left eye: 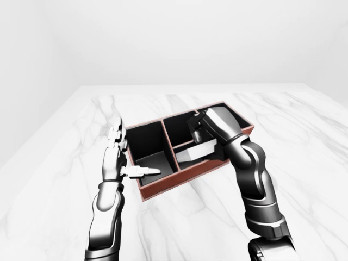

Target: Pick up the book and place it in the front compartment of the caddy.

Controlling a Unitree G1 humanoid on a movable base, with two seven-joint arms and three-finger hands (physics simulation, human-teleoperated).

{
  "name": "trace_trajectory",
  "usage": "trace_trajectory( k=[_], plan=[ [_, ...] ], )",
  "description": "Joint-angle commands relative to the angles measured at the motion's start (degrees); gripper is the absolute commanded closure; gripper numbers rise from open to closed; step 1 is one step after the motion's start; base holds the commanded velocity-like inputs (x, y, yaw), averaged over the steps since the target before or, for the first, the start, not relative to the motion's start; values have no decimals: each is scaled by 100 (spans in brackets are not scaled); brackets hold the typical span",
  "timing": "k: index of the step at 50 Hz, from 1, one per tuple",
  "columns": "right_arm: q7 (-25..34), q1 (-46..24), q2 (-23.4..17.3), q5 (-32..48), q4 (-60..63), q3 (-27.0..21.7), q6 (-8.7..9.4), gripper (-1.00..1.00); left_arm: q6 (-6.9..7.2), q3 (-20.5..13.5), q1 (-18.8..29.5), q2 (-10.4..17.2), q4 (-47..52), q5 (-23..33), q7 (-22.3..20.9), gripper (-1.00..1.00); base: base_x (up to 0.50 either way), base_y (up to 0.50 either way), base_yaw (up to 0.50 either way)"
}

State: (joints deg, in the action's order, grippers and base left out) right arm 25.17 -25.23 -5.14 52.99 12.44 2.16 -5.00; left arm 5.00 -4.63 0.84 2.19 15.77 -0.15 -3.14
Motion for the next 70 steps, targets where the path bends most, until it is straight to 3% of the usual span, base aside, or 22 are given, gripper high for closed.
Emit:
trace_trajectory(
  k=[1, 19, 26, 47, 70],
  plan=[
    [-414, -404, -6, -2, -562, -35, 0, 100, 0, -5, 2, 4, 17, -9, 5, -100, 0, 0, 0],
    [-710, -1308, -24, 35, -1417, -31, 92, 100, 0, -16, 14, 9, -10, -17, 13, -100, 0, 0, 0],
    [-882, -1488, -86, 33, -1806, -37, 2, 100, 0, -5, 9, 3, -24, -9, 16, -100, 0, 0, 0],
    [-1548, -2293, -244, 53, -3330, -73, 0, 100, 0, -33, 41, 17, 26, -23, 22, -100, 0, 0, 0],
    [-2002, -2647, -220, 89, -4202, -20, 0, 100, 0, -49, 80, 23, -60, -29, 57, -100, 0, 0, 0]
  ],
)
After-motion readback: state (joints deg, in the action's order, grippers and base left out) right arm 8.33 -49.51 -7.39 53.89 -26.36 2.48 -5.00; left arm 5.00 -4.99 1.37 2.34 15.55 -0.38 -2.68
